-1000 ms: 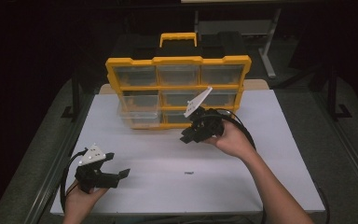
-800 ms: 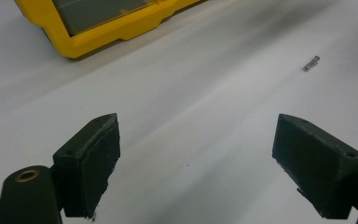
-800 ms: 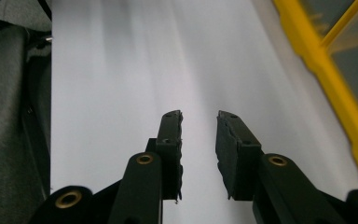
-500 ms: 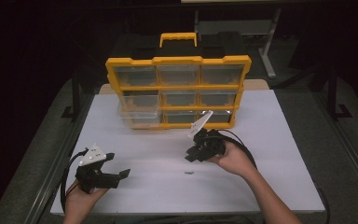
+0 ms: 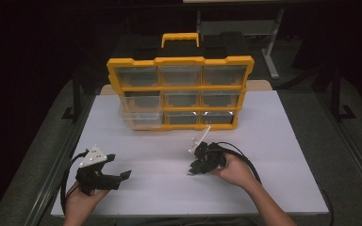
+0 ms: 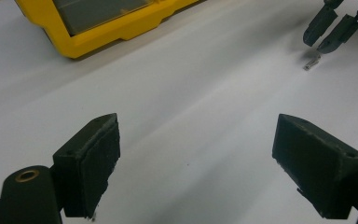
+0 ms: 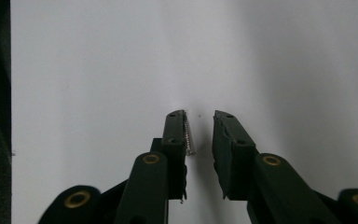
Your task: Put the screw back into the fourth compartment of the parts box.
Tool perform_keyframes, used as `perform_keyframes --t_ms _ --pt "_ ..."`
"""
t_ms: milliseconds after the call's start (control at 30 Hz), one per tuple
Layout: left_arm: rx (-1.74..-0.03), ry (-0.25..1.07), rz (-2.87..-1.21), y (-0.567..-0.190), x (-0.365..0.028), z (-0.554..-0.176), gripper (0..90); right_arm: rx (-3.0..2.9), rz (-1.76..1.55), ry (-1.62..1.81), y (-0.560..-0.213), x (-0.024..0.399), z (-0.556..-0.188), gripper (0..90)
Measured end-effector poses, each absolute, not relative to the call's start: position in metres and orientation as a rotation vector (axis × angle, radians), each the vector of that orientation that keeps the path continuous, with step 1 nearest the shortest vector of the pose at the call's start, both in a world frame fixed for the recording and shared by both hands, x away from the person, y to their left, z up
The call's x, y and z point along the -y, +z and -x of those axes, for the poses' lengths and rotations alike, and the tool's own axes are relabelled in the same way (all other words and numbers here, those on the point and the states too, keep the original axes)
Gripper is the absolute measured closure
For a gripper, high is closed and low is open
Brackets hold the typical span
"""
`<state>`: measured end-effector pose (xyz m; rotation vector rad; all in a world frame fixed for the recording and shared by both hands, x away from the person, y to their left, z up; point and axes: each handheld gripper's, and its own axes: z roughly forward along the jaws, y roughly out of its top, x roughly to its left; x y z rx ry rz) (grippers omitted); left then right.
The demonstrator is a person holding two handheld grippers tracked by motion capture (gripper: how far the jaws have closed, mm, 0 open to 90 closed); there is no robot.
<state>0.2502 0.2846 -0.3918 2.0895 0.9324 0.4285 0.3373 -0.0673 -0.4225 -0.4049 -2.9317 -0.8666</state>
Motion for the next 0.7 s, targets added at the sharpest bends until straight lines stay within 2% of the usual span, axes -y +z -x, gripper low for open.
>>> perform_keyframes --t_ms 700 --pt "-0.933 0.431 -2.086 -0.3913 -0.2849 -0.2501 14.6 2.962 0.390 -0.806 -0.4307 0.0626 -0.3355 80.8"
